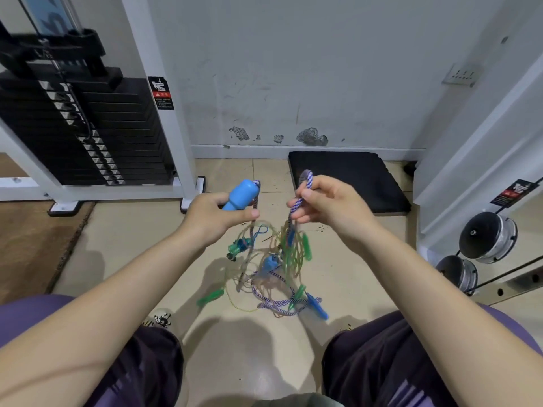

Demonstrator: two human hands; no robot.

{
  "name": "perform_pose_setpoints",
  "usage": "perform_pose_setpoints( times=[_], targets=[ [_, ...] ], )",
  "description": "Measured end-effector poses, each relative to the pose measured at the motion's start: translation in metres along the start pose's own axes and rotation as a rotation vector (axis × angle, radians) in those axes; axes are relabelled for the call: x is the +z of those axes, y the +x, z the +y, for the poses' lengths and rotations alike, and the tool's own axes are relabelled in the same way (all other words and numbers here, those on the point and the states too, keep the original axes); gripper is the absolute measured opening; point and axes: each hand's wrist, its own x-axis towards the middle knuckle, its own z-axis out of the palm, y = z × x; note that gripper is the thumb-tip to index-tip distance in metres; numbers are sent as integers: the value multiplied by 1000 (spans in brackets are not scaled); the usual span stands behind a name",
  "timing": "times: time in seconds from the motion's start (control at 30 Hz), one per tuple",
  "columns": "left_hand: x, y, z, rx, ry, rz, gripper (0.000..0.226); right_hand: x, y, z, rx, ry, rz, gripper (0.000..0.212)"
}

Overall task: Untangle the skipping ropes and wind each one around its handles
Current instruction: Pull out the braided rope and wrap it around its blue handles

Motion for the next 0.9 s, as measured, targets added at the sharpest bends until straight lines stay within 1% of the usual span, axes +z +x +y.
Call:
perform_pose_setpoints(
  times=[0.07, 0.13, 0.23, 0.33, 0.43, 0.53, 0.67, 0.77, 0.83, 0.9],
  targets=[
    [0, -3, 6, 17, -86, -40, 26, 5, -2, 0, 0, 38, -65, 10],
    [2, -6, 9, 19, -93, -162, 24, 9, -4, 0, -9, 105, -121, 11],
    [8, -9, 5, -6, 18, -294, 21, 13, -5, -5, -60, 202, -162, 12],
    [11, -10, -1, -45, 91, -370, 12, 11, -5, -11, -114, 306, -135, 12],
    [10, -8, -1, -34, -22, -362, 8, 6, -5, -14, -139, 312, -106, 11],
    [13, -9, 3, -35, -116, -365, 13, 8, -5, -10, -118, 301, -112, 11],
    [14, -12, 4, -21, -60, -451, 12, 13, -6, -5, -103, 239, -133, 10],
    [13, -11, 5, -11, -43, -370, 10, 8, -4, -4, -86, 122, -62, 14],
    [11, -10, 6, -3, -89, -334, 10, 4, -2, -2, -58, 32, -37, 17],
    [10, -9, 8, 5, -192, -331, 12, 2, -1, 0, 5, -40, -91, 19]
  ],
)
